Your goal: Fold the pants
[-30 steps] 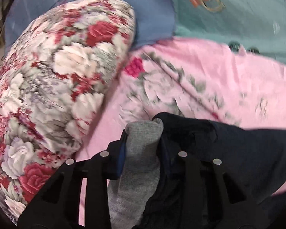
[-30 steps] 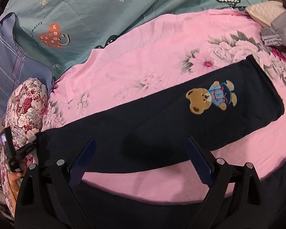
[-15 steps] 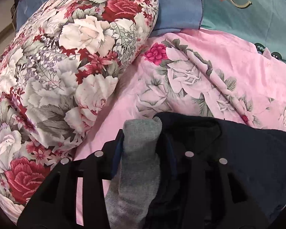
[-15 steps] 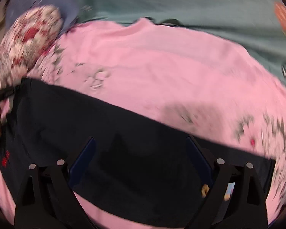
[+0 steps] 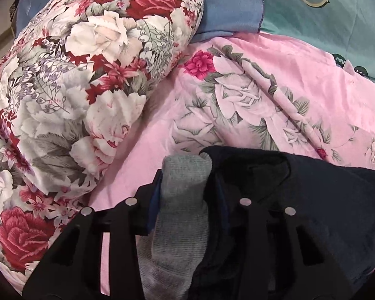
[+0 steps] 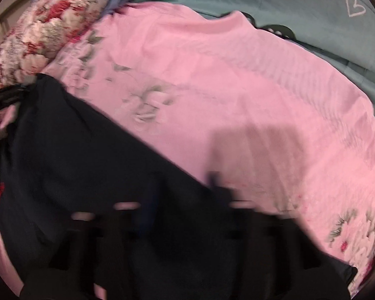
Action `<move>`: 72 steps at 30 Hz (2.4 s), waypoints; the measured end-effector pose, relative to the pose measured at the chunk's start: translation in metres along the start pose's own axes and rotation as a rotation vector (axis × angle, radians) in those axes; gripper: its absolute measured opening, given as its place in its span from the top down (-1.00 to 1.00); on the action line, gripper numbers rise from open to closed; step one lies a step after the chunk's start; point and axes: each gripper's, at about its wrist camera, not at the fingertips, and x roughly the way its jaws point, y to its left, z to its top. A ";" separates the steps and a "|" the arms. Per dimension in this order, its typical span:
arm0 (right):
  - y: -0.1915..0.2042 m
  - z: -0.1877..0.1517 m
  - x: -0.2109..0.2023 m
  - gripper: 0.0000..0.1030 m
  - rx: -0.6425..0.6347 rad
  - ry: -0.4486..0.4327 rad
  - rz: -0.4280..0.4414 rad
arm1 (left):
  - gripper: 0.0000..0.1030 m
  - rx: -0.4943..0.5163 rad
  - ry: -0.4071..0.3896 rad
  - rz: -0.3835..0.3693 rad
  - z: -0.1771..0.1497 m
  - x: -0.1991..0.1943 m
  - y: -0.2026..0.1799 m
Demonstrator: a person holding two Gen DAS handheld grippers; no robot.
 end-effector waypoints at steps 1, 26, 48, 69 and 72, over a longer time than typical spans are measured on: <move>0.004 -0.001 -0.003 0.93 -0.008 -0.006 -0.020 | 0.28 -0.006 -0.001 -0.004 0.000 -0.003 0.002; 0.097 -0.174 -0.096 0.41 0.108 0.017 0.244 | -0.57 -0.117 0.159 -0.100 -0.141 -0.134 0.100; 0.015 -0.200 -0.146 -0.43 0.461 -0.308 -0.056 | 0.32 -0.214 0.339 -0.214 -0.117 -0.104 0.054; 0.027 -0.194 -0.132 -0.43 0.437 -0.272 -0.054 | 0.34 -0.222 0.363 -0.130 -0.158 -0.112 0.085; 0.018 -0.195 -0.130 -0.43 0.481 -0.247 -0.073 | -0.04 -0.224 0.297 -0.087 -0.154 -0.126 0.091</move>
